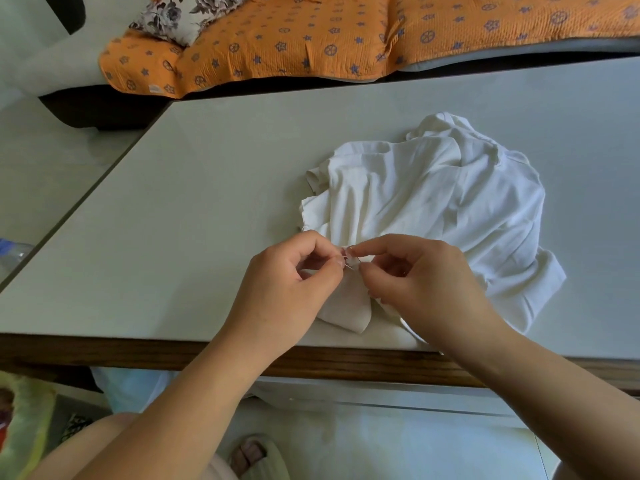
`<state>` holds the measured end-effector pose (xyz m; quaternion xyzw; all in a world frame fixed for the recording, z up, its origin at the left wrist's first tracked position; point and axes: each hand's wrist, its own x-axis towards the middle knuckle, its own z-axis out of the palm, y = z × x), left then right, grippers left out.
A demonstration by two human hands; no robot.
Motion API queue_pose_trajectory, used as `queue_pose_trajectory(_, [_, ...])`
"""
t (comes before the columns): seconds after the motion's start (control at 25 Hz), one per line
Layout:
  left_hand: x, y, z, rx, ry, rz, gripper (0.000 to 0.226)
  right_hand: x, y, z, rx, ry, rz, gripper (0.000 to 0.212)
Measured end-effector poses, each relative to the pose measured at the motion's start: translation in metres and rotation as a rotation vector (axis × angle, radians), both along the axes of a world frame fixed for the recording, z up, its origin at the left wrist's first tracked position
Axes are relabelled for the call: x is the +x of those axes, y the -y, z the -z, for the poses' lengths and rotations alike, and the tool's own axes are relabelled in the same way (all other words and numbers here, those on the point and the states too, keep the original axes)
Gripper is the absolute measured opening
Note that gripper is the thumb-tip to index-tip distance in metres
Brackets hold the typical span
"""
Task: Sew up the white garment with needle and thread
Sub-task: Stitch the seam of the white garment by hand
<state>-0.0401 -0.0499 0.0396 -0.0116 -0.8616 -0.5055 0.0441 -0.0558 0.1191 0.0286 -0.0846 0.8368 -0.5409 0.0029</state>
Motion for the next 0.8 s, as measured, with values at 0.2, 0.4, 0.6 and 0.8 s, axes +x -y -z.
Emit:
queue_pose_trajectory(0.2, [0.0020, -0.0016, 0.0001, -0.053, -0.061, -0.014, 0.015, 0.0005, 0.0016, 0.0045, 0.166, -0.203, -0.008, 0.021])
queue_pose_trajectory(0.4, [0.0022, -0.0033, 0.0003, -0.105, -0.104, -0.012, 0.014, 0.0014, 0.0024, 0.0063, 0.229, -0.278, -0.023, 0.017])
queue_pose_trajectory(0.6, [0.0015, -0.0043, 0.0011, -0.079, -0.091, -0.016, 0.013, 0.0010, 0.0013, 0.0058, 0.182, -0.211, -0.043, 0.015])
queue_pose_trajectory(0.8, [0.0000, -0.0026, 0.0012, -0.010, -0.054, -0.009, 0.015, -0.0003, -0.0007, 0.0046, 0.087, -0.102, -0.046, 0.013])
